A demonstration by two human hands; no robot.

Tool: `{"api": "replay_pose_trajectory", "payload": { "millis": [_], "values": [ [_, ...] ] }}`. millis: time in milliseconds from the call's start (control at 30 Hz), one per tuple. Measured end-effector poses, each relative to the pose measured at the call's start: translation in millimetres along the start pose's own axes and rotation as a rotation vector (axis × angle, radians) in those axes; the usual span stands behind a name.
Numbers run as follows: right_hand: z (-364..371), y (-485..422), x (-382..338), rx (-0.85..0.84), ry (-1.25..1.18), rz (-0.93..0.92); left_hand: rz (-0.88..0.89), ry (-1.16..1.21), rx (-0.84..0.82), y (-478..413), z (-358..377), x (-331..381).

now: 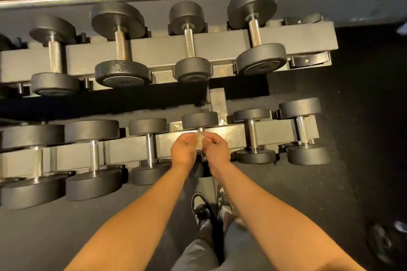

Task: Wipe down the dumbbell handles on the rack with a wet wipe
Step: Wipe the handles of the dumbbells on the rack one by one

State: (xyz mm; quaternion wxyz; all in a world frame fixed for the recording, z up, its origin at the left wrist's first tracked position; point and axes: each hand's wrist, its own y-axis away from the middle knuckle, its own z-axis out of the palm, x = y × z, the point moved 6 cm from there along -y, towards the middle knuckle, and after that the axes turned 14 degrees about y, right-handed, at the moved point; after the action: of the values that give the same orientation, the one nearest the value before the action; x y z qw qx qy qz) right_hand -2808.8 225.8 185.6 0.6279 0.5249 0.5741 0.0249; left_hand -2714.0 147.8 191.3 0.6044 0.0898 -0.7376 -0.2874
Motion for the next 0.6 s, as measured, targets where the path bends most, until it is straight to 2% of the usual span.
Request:
{"api": "replay_pose_trajectory", "payload": {
  "millis": [100, 233, 367, 433, 600],
  "values": [
    [2.7, -3.9, 16.1, 0.005, -0.013, 0.035, -0.032, -0.024, -0.053, 2.5, 4.5, -26.0],
    [0.9, -25.6, 39.0, 0.038, -0.016, 0.062, -0.094, -0.006, -0.211, -3.8, 20.2, -61.4],
    [6.1, -52.2, 66.0, 0.039, 0.123, 0.009, -0.031, -0.115, -0.121, -31.1, 13.9, -84.8],
    [4.6, -68.2, 73.8, 0.065, 0.227, -0.065, -0.031, -0.131, -0.063, -48.2, 13.4, -94.8],
    [8.9, -112.2, 88.7, 0.104, 0.439, -0.247, 0.12, -0.122, 0.064, -90.5, 26.9, -107.9]
  ]
}}
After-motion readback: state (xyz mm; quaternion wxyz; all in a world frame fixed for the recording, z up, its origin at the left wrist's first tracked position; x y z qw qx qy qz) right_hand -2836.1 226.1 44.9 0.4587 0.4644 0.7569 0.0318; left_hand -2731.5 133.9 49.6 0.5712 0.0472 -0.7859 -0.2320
